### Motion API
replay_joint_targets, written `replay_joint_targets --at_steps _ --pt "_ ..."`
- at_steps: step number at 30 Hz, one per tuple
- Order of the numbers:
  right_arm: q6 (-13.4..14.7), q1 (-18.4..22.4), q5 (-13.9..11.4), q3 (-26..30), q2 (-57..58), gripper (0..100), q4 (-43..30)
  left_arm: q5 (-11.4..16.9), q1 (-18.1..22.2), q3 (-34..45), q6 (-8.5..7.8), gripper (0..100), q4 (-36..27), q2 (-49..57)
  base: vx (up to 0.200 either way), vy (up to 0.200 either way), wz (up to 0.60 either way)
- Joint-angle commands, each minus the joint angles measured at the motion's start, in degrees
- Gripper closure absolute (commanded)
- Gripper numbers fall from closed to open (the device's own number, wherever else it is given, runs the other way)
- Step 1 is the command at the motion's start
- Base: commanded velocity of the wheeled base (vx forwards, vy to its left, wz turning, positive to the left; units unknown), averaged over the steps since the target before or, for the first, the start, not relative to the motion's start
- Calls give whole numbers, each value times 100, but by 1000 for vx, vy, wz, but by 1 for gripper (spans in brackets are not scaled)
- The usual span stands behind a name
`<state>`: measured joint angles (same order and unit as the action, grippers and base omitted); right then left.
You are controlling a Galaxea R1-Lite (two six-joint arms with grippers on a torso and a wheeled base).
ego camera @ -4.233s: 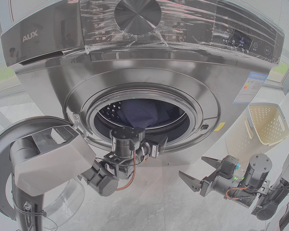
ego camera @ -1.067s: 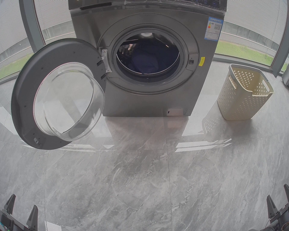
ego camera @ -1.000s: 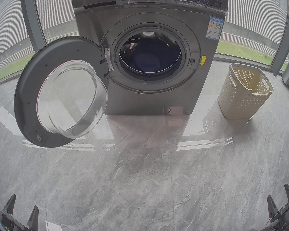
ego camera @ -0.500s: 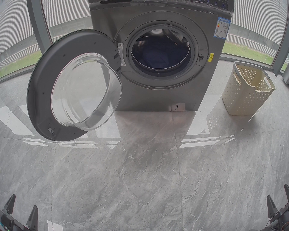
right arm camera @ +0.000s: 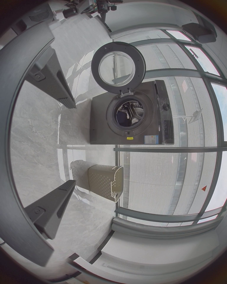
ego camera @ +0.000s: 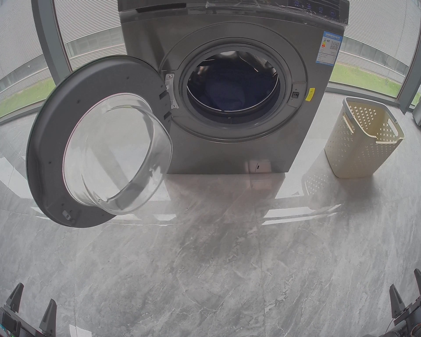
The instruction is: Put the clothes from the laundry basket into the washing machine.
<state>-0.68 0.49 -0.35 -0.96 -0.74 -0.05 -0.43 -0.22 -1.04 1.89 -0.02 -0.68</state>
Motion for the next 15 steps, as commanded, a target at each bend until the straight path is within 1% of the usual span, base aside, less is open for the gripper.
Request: replay_joint_targets --at_steps 1,5,12,15 --pt "-2 13 -9 96 66 0 5 -10 -13 104 13 0 -15 68 0 0 0" --pt "-2 13 -9 96 66 0 5 -10 -13 95 4 0 -15 68 0 0 0" --pt "-2 13 -9 96 66 0 5 -1 -13 95 31 0 -15 68 0 200 0" --pt "-2 13 -9 96 66 0 5 -1 -13 95 13 0 -15 68 0 200 0"
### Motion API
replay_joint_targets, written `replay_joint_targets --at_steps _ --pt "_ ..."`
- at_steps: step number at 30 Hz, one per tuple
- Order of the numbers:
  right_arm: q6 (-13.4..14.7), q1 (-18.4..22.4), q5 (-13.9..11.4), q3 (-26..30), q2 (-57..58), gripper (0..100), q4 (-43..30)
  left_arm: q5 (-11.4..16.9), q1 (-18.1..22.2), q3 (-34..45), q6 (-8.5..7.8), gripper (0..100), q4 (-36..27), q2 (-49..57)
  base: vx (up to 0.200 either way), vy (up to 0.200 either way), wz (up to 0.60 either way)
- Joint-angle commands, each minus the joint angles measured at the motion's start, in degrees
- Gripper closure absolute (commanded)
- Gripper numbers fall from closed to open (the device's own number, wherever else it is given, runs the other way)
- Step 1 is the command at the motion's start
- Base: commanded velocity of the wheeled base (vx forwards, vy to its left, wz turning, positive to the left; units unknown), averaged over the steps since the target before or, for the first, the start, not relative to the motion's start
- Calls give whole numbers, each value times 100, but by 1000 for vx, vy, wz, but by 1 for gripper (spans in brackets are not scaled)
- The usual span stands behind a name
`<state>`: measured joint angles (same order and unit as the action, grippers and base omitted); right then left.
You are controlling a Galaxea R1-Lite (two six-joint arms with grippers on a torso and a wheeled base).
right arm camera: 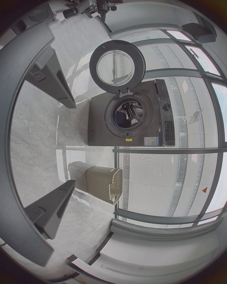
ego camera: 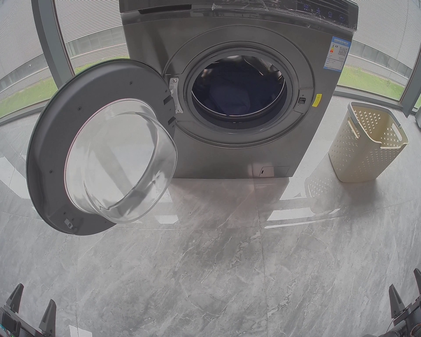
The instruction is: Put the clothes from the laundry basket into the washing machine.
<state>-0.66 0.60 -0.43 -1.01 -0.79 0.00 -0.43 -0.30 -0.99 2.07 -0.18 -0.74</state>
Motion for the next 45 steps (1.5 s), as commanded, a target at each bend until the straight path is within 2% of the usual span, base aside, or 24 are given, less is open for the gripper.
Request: replay_joint_targets --at_steps 1,5,11,23,26,38,41,45 --pt "-4 2 -1 101 70 0 0 -1 -5 90 -5 0 1 74 0 200 0" --pt "-4 2 -1 101 70 0 0 -10 -5 99 -5 0 1 74 0 200 0" --pt "-4 2 -1 101 70 0 0 -1 -5 90 -14 0 1 74 0 0 0" --pt "-4 2 -1 101 70 0 0 -1 -5 90 -5 0 1 74 200 0 0" --pt "-4 2 -1 101 70 0 0 -1 4 90 -5 0 1 74 0 0 0" --pt "-4 2 -10 101 70 0 0 -19 4 99 -58 0 9 74 0 200 0" --pt "-4 2 -1 101 70 0 0 -45 4 99 -137 0 1 74 0 0 0" --pt "-4 2 -1 101 70 0 0 -28 22 99 -137 0 9 74 0 0 0"
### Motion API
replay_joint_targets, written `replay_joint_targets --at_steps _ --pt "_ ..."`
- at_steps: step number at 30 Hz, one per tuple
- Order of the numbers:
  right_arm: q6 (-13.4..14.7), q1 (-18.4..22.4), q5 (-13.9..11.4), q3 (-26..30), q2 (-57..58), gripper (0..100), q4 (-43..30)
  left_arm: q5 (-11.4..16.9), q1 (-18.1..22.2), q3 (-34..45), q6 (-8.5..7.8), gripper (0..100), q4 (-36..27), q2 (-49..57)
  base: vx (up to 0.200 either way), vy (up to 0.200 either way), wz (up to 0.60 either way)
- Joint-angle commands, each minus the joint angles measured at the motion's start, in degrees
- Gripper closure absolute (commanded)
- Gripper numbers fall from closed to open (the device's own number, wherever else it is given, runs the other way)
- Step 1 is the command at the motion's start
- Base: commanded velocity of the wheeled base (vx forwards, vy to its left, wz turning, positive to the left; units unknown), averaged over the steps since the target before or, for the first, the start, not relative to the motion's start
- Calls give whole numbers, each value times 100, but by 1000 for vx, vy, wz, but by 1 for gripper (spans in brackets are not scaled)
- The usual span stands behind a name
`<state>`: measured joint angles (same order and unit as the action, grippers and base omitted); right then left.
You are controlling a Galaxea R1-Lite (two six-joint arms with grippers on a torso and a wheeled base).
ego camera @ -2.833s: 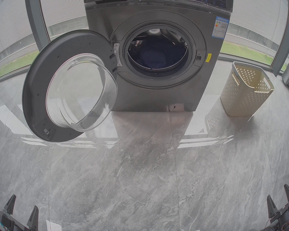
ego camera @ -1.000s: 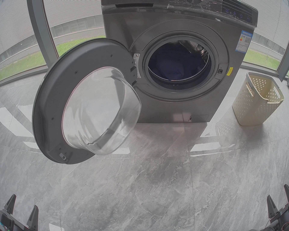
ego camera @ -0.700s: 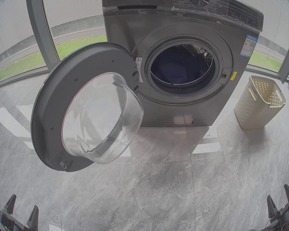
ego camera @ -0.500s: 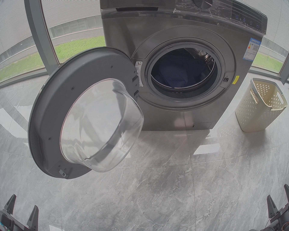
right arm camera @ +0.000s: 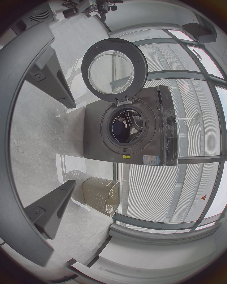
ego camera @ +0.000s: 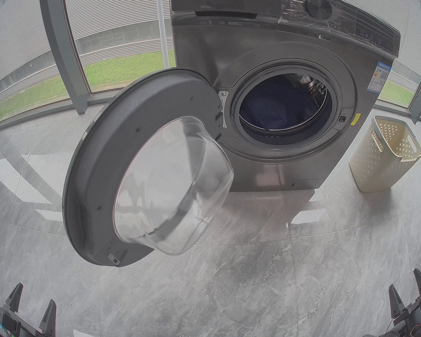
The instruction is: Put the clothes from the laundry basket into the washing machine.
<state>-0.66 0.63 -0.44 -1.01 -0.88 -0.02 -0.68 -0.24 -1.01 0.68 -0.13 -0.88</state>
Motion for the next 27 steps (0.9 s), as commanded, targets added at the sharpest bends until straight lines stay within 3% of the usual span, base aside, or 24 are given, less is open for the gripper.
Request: replay_joint_targets --at_steps 1,4,11,13,15,17,21,22,24,27 --pt "-4 -2 0 101 79 0 2 -11 16 101 -16 0 5 88 0 0 0" --pt "13 -2 0 101 79 0 2 -11 16 101 -130 0 13 88 0 0 0" --pt "13 -2 0 101 79 0 -6 -11 16 101 -139 0 22 88 0 0 0" --pt "13 -2 0 101 79 0 2 7 16 66 -68 0 75 88 0 0 0" --pt "13 -2 0 101 79 0 2 51 24 -540 11 0 233 -44 0 0 0" --pt "13 -2 0 101 79 0 2 139 -2 -1077 213 0 321 -545 0 0 0" --pt "13 -2 0 101 79 0 2 464 -20 -1454 187 0 330 -1239 0 0 0" --pt "13 -2 0 101 79 0 2 807 -28 -1806 195 0 356 -1890 0 0 0" --pt "13 -2 0 101 79 0 2 1009 -28 -2166 204 0 497 -2443 0 0 0" --pt "13 -2 0 101 79 0 2 1088 -46 -2386 187 0 655 -2918 0 0 0"
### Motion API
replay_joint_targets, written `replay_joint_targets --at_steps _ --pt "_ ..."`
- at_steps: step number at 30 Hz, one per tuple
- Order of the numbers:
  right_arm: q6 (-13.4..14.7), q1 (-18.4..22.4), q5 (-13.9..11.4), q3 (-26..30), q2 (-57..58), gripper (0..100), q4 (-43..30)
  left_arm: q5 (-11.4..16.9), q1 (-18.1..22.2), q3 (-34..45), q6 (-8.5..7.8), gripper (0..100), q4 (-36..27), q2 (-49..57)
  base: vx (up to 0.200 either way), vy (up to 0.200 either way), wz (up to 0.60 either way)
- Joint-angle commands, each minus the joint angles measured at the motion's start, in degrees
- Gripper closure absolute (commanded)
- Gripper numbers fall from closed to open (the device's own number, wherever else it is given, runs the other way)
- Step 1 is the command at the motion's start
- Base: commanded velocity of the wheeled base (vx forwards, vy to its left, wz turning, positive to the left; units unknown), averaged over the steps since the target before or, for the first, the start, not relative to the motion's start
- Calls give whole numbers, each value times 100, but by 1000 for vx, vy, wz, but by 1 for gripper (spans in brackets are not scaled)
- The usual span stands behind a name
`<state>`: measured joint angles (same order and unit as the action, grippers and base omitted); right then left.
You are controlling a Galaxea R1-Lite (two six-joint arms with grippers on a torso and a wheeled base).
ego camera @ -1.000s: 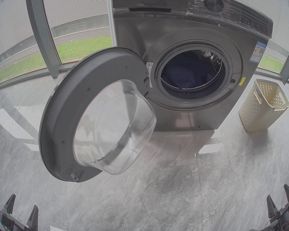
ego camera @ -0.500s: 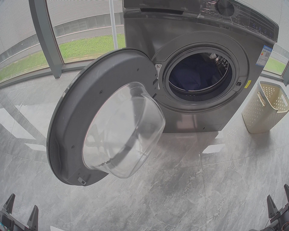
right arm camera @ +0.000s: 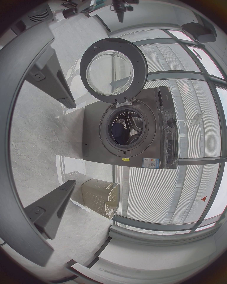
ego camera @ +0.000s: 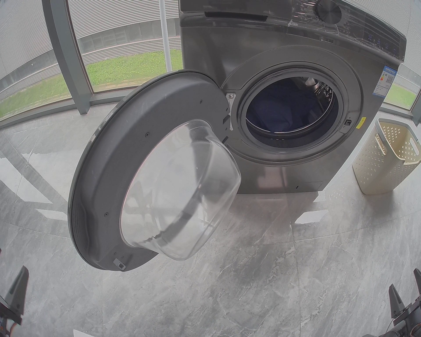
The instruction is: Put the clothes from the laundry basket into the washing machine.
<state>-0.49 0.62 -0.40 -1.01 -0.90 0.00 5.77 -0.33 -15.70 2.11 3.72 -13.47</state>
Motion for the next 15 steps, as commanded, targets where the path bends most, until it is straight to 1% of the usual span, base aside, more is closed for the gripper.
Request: replay_joint_targets --at_steps 1,3,4,6,7,8,10,11,13,14,15 --pt "-4 -1 -4 101 81 0 0 548 -55 -1040 44 0 516 -2195 0 0 0" --pt "-4 -1 -4 101 81 0 0 663 -99 -1049 44 0 736 -2459 0 0 0" --pt "-4 -1 -4 101 81 0 0 838 -213 -1023 106 0 990 -2722 0 0 0" --pt "-4 -1 -4 101 81 0 0 1041 -433 -944 123 0 1166 -2951 0 0 0" --pt "-4 -1 -4 101 81 0 0 1041 -433 -944 123 0 1166 -2951 0 0 0" --pt "-13 -1 -4 101 81 0 0 1111 -661 -873 114 0 1219 -3197 0 0 0" --pt "-13 -1 -4 101 81 0 0 1111 -741 -873 106 0 1219 -3302 0 0 0" --pt "-13 -1 -4 101 81 0 0 1111 -899 -900 106 0 1281 -3540 0 0 0" --pt "-13 -1 -4 101 81 0 0 1111 -943 -908 106 0 1324 -3619 0 0 0" --pt "-13 -1 -4 101 81 0 0 1128 -1057 -917 123 0 1641 -3944 0 0 0" --pt "-13 -1 -4 101 81 0 0 1137 -1118 -917 123 0 1808 -4120 0 0 0"
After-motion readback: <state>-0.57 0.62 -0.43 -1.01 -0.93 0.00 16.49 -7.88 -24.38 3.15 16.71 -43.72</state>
